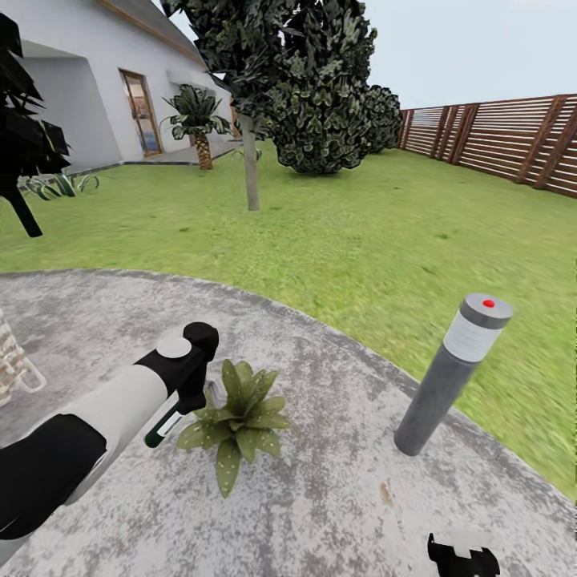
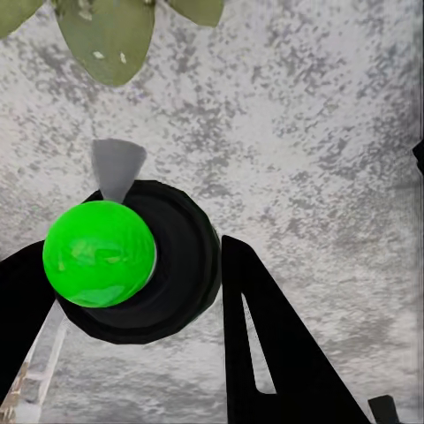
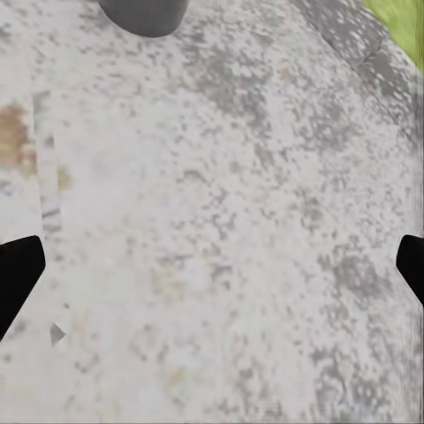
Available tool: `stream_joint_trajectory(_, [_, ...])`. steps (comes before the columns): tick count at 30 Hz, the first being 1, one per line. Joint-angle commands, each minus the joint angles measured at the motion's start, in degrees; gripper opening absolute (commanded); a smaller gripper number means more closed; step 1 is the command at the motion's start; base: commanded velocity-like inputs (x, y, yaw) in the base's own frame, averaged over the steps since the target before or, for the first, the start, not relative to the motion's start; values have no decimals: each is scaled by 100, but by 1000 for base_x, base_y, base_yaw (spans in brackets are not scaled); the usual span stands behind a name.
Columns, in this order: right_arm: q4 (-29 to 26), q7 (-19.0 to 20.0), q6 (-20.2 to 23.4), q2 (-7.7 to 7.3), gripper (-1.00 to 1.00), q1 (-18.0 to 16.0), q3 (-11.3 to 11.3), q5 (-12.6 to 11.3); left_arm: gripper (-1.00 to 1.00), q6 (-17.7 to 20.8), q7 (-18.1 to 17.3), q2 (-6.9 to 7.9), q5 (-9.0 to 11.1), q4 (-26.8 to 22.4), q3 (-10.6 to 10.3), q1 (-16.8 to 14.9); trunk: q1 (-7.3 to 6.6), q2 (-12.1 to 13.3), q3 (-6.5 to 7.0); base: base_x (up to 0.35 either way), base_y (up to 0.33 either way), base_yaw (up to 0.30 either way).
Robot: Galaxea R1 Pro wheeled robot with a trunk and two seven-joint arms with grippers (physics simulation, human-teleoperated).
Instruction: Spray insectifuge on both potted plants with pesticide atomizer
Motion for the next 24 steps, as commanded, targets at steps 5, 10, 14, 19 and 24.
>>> stream_joint_trajectory(5, [8,-13,-17,3,100,-4,-43,55,-100,64,-52,4,-31,-10,-28,-8,-1,-2,-5,-2,-271,4])
stream_joint_trajectory(10, [13,-13,-17,5,100,-4,-43,51,-100,64,-52,2,-31,-10,-27,-12,-1,-2,-5,-99,-266,0])
stream_joint_trajectory(14, [11,-13,-17,6,100,-4,-43,52,-100,64,-52,4,-31,-10,-27,-30,-1,-2,-5,-44,-266,80])
stream_joint_trajectory(19, [8,-13,-17,7,100,-4,-43,52,-100,64,-52,-4,-31,-10,-26,-30,-1,-2,-5,19,-271,258])
stream_joint_trajectory(24, [8,-13,-17,7,100,-4,-43,52,-100,64,-52,-5,-31,-18,-26,-28,-1,-2,-5,151,-248,172])
